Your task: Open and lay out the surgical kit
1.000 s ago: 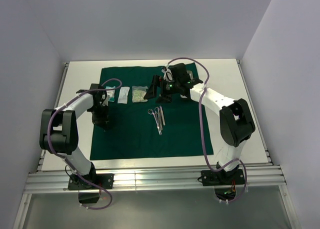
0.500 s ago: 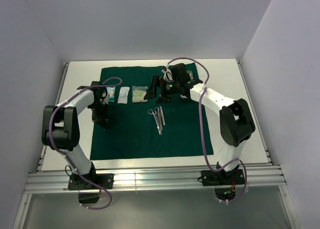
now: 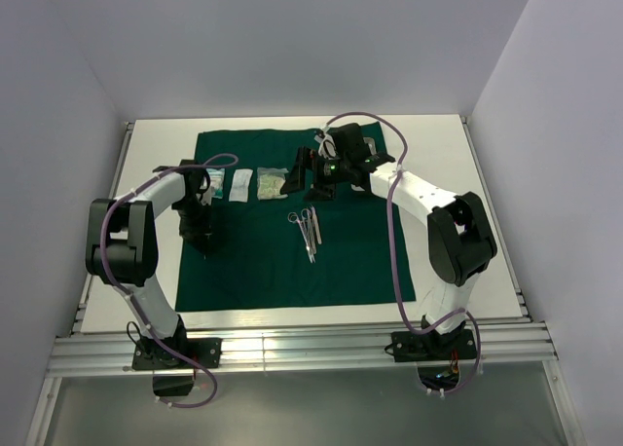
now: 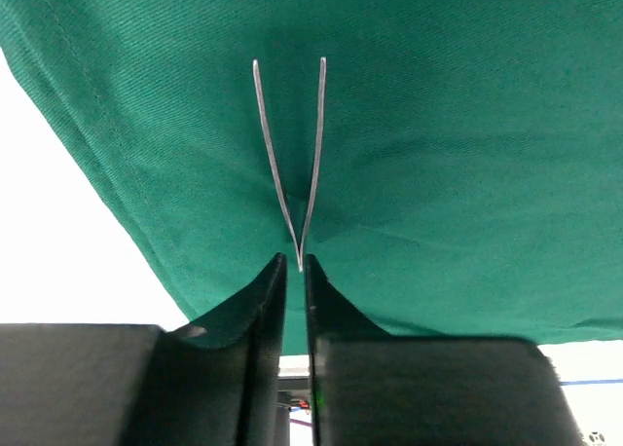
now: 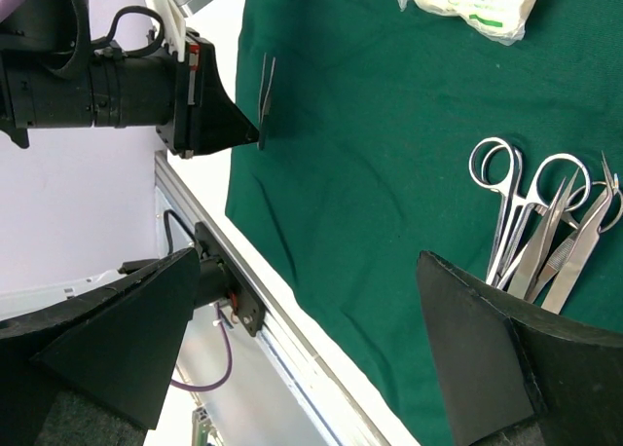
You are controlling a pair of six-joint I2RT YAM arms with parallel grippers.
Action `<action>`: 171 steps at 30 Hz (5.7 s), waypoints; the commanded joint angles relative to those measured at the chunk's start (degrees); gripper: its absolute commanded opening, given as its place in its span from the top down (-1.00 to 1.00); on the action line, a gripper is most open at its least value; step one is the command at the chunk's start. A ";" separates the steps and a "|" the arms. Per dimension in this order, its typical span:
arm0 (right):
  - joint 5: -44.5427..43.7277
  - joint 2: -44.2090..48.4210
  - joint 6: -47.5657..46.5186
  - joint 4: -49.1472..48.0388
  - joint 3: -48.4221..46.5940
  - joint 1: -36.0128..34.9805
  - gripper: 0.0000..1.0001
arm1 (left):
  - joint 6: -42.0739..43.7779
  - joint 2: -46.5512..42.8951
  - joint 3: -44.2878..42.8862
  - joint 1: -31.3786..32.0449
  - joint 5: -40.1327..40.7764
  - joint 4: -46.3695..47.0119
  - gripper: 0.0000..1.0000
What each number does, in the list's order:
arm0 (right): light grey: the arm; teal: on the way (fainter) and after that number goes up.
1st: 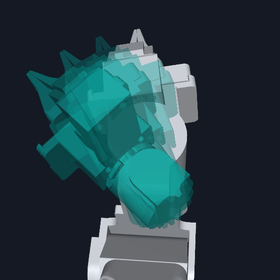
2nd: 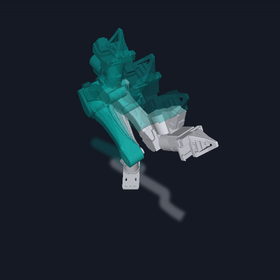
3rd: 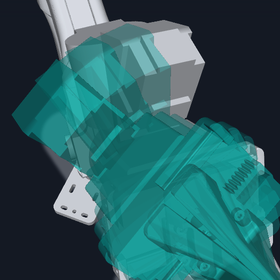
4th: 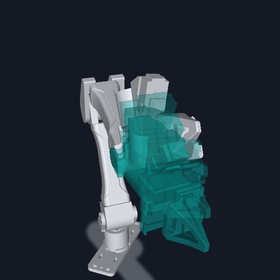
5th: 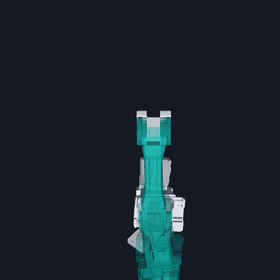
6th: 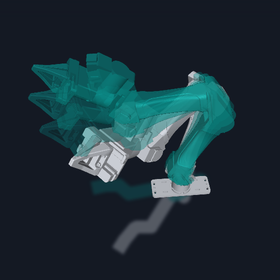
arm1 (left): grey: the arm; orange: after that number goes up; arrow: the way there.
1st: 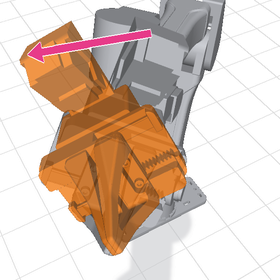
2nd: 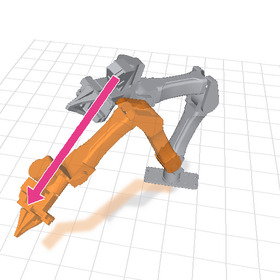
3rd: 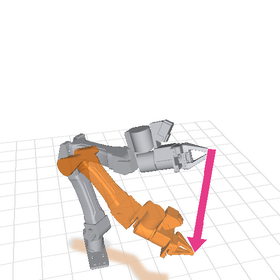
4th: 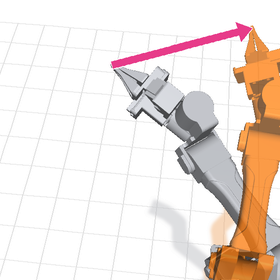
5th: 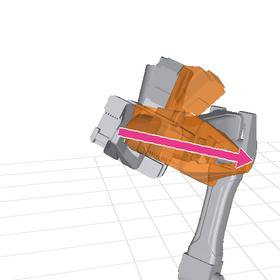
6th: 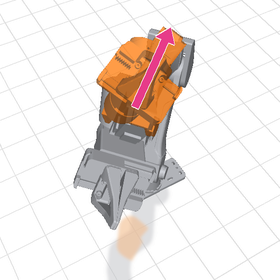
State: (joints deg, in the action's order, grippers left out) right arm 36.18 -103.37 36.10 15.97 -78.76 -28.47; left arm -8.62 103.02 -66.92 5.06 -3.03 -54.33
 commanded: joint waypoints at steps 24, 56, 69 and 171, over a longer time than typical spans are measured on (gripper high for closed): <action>-9.98 9.60 -19.91 9.87 4.58 25.46 -0.52 | 4.66 -5.48 -20.27 -12.52 -18.91 12.22 0.39; -20.63 -19.23 -27.66 15.06 -12.64 31.63 0.15 | 6.51 21.16 -30.38 -17.98 -25.36 16.62 0.27; -17.90 -20.99 -26.87 15.32 -13.70 30.49 0.75 | 7.13 22.31 -29.59 -17.89 -28.08 16.97 0.24; -19.57 3.34 -25.03 12.87 -9.33 19.70 -0.15 | -3.86 -21.02 -6.84 -16.05 -13.14 39.21 -0.98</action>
State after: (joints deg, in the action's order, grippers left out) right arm 16.49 -102.02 9.63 29.56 -93.71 -1.74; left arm -9.82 81.65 -78.28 -11.51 -14.61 -15.66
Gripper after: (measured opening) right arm 0.582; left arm 0.993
